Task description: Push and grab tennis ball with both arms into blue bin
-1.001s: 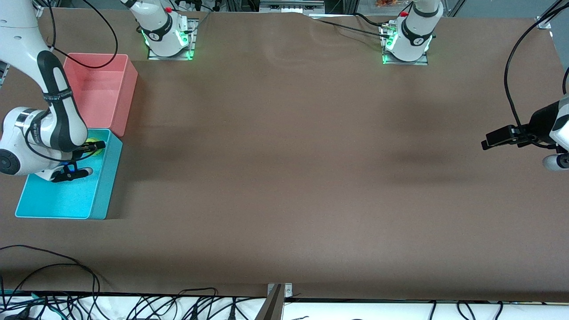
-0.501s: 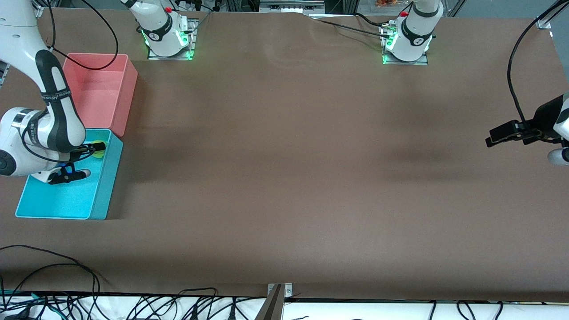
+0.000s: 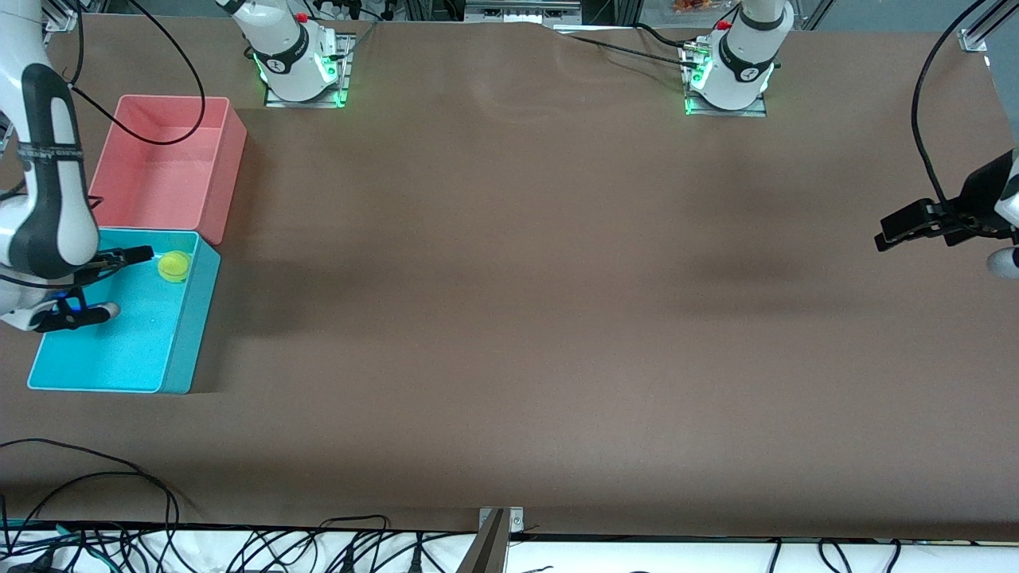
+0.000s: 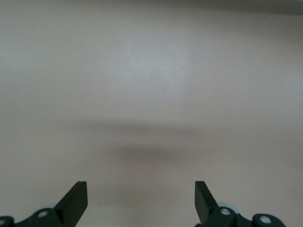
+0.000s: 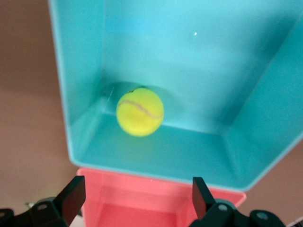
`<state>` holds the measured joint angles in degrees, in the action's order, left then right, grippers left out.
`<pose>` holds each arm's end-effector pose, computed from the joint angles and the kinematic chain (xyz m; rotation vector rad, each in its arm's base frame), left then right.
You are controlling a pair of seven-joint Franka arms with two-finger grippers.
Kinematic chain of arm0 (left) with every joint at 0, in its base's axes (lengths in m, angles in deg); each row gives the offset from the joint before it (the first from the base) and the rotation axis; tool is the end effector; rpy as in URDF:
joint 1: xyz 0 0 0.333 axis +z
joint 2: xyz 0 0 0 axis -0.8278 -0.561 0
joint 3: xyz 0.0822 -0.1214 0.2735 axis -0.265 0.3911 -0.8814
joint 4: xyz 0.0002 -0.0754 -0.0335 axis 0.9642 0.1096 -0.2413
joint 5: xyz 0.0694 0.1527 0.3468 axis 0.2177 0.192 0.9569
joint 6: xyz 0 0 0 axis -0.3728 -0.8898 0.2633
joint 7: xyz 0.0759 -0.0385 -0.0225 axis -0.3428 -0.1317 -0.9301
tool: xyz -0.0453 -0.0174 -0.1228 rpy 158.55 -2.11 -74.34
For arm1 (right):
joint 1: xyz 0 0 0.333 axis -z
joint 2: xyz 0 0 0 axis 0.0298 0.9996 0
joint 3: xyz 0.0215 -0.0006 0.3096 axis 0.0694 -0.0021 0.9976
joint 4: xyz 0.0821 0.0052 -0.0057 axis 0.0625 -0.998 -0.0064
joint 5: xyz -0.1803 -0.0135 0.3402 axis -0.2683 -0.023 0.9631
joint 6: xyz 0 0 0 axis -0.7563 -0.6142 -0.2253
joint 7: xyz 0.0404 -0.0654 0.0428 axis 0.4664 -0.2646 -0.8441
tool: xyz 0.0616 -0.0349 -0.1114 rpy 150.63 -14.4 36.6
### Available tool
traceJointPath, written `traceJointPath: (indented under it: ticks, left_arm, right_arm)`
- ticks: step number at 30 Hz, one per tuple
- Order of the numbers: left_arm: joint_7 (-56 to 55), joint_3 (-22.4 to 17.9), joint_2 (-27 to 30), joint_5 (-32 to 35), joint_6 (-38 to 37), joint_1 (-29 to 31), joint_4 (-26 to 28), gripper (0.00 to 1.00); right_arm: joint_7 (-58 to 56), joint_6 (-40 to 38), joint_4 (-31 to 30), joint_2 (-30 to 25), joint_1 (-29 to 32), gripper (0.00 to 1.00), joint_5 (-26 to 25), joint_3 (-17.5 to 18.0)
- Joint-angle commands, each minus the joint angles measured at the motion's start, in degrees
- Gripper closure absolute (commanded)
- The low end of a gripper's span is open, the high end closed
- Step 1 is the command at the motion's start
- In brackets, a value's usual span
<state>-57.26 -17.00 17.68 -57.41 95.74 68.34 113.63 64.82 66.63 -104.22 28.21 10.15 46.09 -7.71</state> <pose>0.5956 0.0025 0.5741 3.1168 0.1711 -0.0545 0.5985 -0.1714 0.2997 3.0013 0.2692 -0.8275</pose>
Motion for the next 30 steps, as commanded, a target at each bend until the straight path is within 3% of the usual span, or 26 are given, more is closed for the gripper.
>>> traceJointPath:
  ticks: [1, 8, 19, 30]
  left_arm:
    - [1.52, -9.49, 4.53, -1.75, 0.08, -8.85, 4.87, 0.0]
    - [1.52, -17.23, 6.73, -2.89, 0.26, -16.68, 7.86, 0.0]
    - [1.52, -17.32, 6.73, -3.5, 0.26, -16.78, 8.21, 0.0]
    - [1.43, -17.32, 6.73, -3.59, 0.26, -16.51, 7.69, 0.0]
  right_arm:
    - [-0.19, -8.51, 6.59, -0.63, -1.04, 0.0, 1.09, 0.29]
    - [1.48, -11.16, 7.3, -5.64, -3.86, 0.0, 1.53, 0.64]
    - [12.38, -11.16, 7.12, -11.8, -4.39, 0.0, 8.03, 2.31]
    - [12.73, -7.13, 7.3, -15.48, -6.85, 0.0, 8.47, 3.1]
